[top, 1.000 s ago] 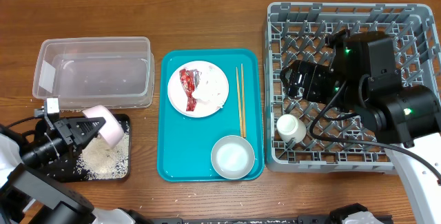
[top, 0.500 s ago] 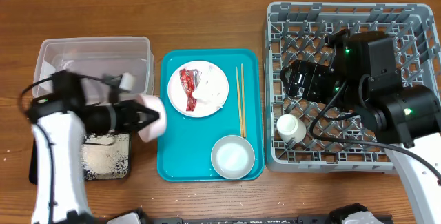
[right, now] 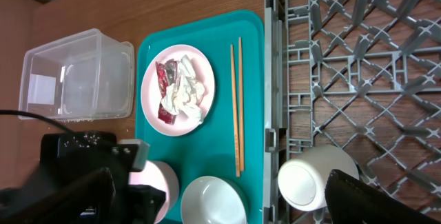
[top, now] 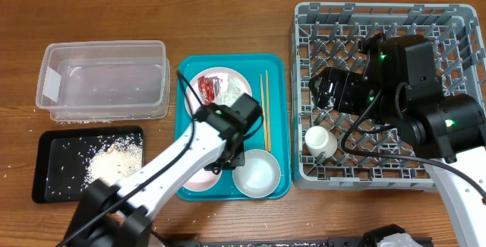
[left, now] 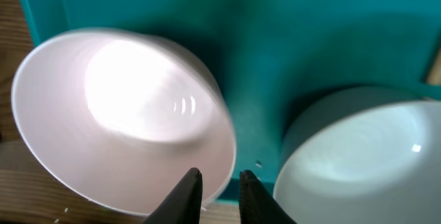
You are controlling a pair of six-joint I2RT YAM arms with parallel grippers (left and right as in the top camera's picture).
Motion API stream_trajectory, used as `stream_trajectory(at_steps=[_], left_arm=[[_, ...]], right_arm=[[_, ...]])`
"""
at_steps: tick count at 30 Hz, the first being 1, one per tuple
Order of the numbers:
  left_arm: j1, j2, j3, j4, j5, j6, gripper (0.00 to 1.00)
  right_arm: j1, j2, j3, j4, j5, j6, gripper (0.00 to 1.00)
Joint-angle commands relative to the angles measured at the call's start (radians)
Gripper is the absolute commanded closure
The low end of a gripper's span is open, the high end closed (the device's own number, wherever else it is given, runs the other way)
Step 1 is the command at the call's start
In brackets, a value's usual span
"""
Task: Sort waste into correct bins and load items into the dishwasher
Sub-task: 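Return the empty pink bowl to the teal tray with left gripper, then grasp the tissue on the white plate and drop it in the clear bin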
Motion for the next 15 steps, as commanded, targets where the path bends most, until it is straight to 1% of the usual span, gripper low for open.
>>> stream_trajectory(at_steps=[1,2,3,4,6,8,9,12,13,15], left_arm=[[0.014,0.01,0.031,-0.01,-0.069,-0.078,0.51],[0.03,0.0,0.064,-0.029,-0.069,-0.072,0.33],[0.051,-0.011,0.108,-0.045,-0.069,-0.049,0.23],[0.078,-0.023,0.161,-0.048,-0.069,-0.003,0.16],[0.125,-0.03,0.222,-0.013,-0.068,0.068,0.1],[0.174,-0.027,0.242,0.1,-0.021,0.2,0.09],[0.192,-0.021,0.241,0.154,0.001,0.259,0.11],[0.219,0.044,0.241,0.274,0.007,0.356,0.13],[0.218,0.082,0.241,0.308,0.008,0.377,0.11],[0.218,0.151,0.241,0.351,0.007,0.401,0.12]], right_arm=[[-0.003,-0.003,0.018,0.001,-0.004,-0.015,0.0],[-0.003,-0.003,0.018,0.001,-0.004,-0.022,0.0],[-0.003,-0.003,0.018,0.001,-0.004,-0.021,0.0],[-0.003,-0.003,0.018,0.001,-0.004,-0.021,0.0],[-0.003,-0.003,0.018,0.002,-0.004,-0.021,0.0],[-0.003,-0.003,0.018,0.006,-0.004,-0.021,0.0],[-0.003,-0.003,0.018,0.009,-0.005,-0.021,0.0],[-0.003,-0.003,0.018,0.012,-0.005,-0.021,0.0],[-0.003,-0.003,0.018,0.012,-0.005,-0.021,0.0],[-0.003,-0.003,0.018,0.012,-0.005,-0.021,0.0]])
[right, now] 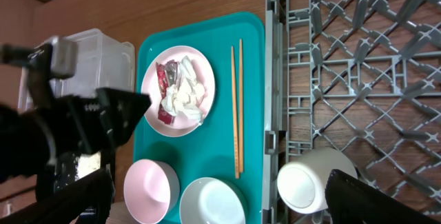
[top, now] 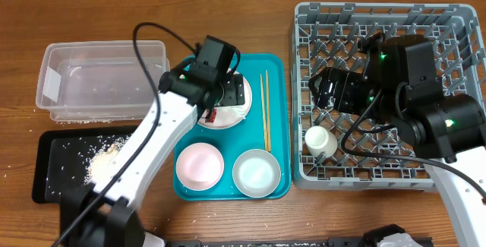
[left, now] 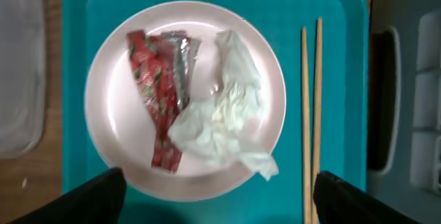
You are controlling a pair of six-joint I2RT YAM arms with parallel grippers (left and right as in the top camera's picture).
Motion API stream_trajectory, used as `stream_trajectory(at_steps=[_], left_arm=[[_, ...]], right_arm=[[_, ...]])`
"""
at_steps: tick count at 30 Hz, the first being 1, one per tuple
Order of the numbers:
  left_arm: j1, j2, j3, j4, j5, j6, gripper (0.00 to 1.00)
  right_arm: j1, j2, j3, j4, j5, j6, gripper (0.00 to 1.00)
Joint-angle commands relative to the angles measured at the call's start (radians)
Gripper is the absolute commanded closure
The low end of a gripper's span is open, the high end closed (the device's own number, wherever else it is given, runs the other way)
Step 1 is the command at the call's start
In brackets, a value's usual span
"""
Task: Sort waste into correct bins and load items into the dishwasher
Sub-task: 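Grasp the tissue on the white plate and drop it in the clear bin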
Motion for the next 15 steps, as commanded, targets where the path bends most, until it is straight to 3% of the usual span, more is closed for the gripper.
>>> stream_trajectory(at_steps=[1,3,6,7,9,11,15], left_arm=[[0.0,0.165,0.007,0.07,0.032,0.124,0.12],[0.0,0.228,0.007,0.103,0.053,0.13,0.14],[0.0,0.328,0.008,0.131,0.073,0.13,0.27],[0.0,0.343,0.008,0.132,0.082,0.13,0.38],[0.0,0.353,0.008,0.131,0.116,0.129,0.77],[0.0,0.343,0.014,0.125,0.123,0.113,0.96],[0.006,0.284,0.122,-0.013,0.109,0.107,0.96]], right_arm=[[-0.003,-0.003,0.018,0.007,-0.005,-0.009,0.0],[-0.003,-0.003,0.018,0.007,-0.005,-0.009,0.0],[-0.003,-0.003,0.018,0.006,-0.006,-0.009,0.0],[-0.003,-0.003,0.018,0.006,-0.006,-0.009,0.0],[-0.003,-0.003,0.018,0.006,-0.012,-0.01,0.0],[-0.003,-0.003,0.018,0.006,-0.013,-0.01,0.0],[-0.003,-0.003,0.018,0.005,-0.013,-0.01,0.0]])
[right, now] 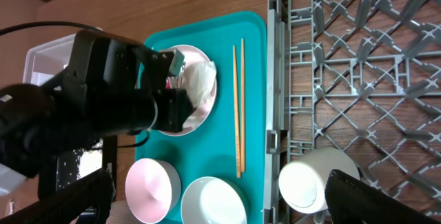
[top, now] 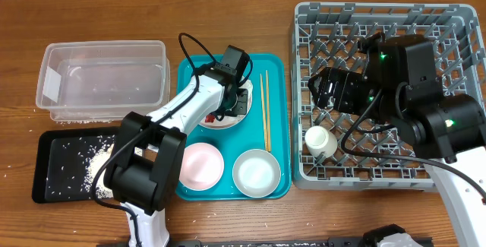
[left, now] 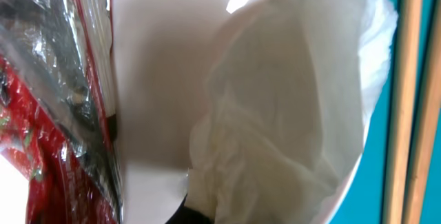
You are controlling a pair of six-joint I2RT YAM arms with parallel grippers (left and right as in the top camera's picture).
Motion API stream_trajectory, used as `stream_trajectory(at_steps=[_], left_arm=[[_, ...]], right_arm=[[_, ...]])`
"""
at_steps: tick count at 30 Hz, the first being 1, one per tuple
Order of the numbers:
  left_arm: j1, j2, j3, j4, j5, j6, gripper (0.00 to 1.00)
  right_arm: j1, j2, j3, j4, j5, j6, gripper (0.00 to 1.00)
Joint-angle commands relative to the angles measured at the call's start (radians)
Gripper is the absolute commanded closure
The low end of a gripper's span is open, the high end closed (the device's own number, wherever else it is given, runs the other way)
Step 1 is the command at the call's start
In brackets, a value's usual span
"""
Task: Sort waste into correct bins and load items into the dishwasher
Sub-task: 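Grasp the tissue on the white plate and drop it in the clear bin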
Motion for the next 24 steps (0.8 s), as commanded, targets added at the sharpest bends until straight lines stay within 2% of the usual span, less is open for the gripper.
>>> stream_trajectory(at_steps=[1,4,6,10,13,14,15,16,17,19,22,24], left_arm=[[0.018,-0.087,0.129,-0.128,-0.002,-0.007,0.96],[0.091,-0.147,0.256,-0.307,-0.069,-0.044,0.96],[0.154,-0.178,0.307,-0.374,-0.101,-0.044,0.96],[0.336,-0.209,0.325,-0.415,-0.224,-0.044,0.96],[0.449,-0.17,0.317,-0.404,-0.214,-0.043,0.95],[0.47,-0.159,0.317,-0.401,-0.204,-0.043,0.83],[0.492,-0.147,0.317,-0.396,-0.182,-0.04,0.54],[0.512,-0.137,0.317,-0.389,-0.144,-0.021,0.37],[0.524,-0.134,0.319,-0.387,-0.098,0.023,0.3],[0.521,-0.139,0.335,-0.4,-0.08,0.043,0.28],[0.473,-0.157,0.361,-0.424,-0.076,0.041,0.16],[0.409,-0.168,0.361,-0.422,-0.033,0.038,0.21]], right_arm=[[-0.003,-0.003,0.018,0.003,-0.006,-0.009,0.0],[-0.003,-0.003,0.018,0.003,-0.006,-0.009,0.0],[-0.003,-0.003,0.018,0.003,-0.006,-0.009,0.0],[-0.003,-0.003,0.018,0.003,-0.018,-0.009,0.0],[-0.003,-0.003,0.018,0.003,-0.017,-0.009,0.0],[-0.003,-0.003,0.018,0.003,-0.017,-0.009,0.0],[-0.003,-0.003,0.018,0.003,-0.017,-0.009,0.0],[-0.003,-0.003,0.018,0.003,-0.017,-0.009,0.0],[-0.003,-0.003,0.018,0.002,-0.017,-0.009,0.0],[-0.003,-0.003,0.018,0.002,-0.017,-0.009,0.0],[-0.003,-0.003,0.018,0.002,-0.017,-0.009,0.0],[-0.003,-0.003,0.018,0.002,-0.017,-0.009,0.0]])
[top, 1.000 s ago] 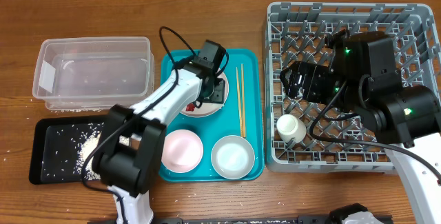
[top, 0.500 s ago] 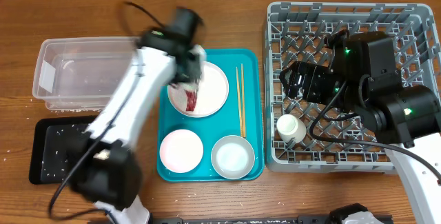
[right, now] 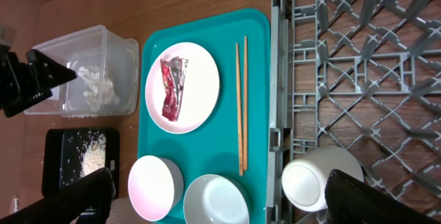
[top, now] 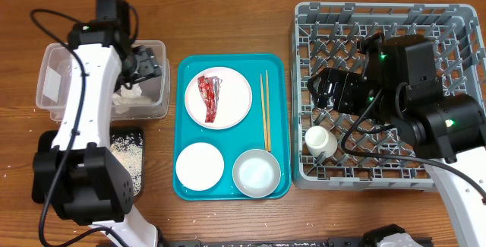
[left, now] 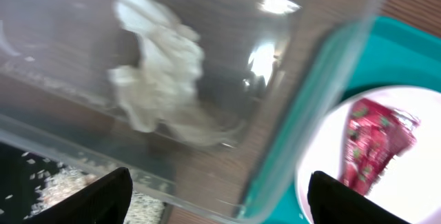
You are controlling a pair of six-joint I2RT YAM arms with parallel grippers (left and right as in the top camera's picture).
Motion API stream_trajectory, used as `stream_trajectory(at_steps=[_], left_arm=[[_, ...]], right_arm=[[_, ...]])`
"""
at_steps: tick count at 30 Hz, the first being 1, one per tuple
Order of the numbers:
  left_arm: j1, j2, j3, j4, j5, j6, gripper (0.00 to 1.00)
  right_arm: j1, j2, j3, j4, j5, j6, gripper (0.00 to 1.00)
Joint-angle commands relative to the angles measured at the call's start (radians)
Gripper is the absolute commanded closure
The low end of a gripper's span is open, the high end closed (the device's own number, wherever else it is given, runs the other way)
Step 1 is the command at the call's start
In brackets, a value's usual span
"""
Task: Sort waste into correct bins and load items into the dishwasher
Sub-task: 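Grasp the tissue on the white plate and drop it in the clear bin, then grasp the red wrapper on the plate and drop it in the clear bin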
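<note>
A crumpled white tissue lies inside the clear plastic bin at the back left. My left gripper hovers over the bin's right end, open and empty. On the teal tray a pink plate holds a red wrapper. Beside the plate lie chopsticks, with a pink bowl and a white bowl in front of it. A white cup stands in the grey dish rack. My right gripper hangs open over the rack's left side.
A black tray with spilled rice sits in front of the clear bin, partly under my left arm. Loose rice grains dot the wood near it. The rack fills the right side of the table.
My left gripper was down on the tissue on the pink plate. Now it is open over the clear bin, and the tissue lies inside the bin. The right arm has not moved.
My left gripper was first low at the pink bowl's rim, jaws nearly together. Then it stood open above the plate holding wrapper and tissue, then down on the tissue. Now the tissue is in the clear bin and only the wrapper is on the plate.
</note>
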Motion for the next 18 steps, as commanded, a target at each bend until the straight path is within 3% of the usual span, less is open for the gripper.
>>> stream_trajectory(at_steps=[1,3,8,12,15,18], left_arm=[[-0.114,-0.028,0.031,0.005,0.08,0.022,0.25],[-0.209,-0.011,0.009,0.034,0.054,0.051,0.3],[-0.362,0.055,-0.096,0.147,-0.066,0.062,0.28],[-0.386,0.169,-0.134,0.196,-0.065,-0.011,0.31],[-0.371,0.239,-0.134,0.196,-0.032,-0.035,0.39],[-0.369,0.285,-0.134,0.196,0.013,-0.035,0.55]], right_arm=[[-0.003,-0.003,0.018,0.002,-0.003,-0.01,0.0],[-0.003,-0.003,0.018,0.001,-0.003,-0.01,0.0],[-0.003,-0.003,0.018,0.001,-0.003,-0.009,0.0],[-0.003,-0.003,0.018,0.001,-0.003,-0.01,0.0],[-0.003,-0.003,0.018,0.002,-0.004,-0.009,0.0],[-0.003,-0.003,0.018,0.002,-0.004,-0.009,0.0]])
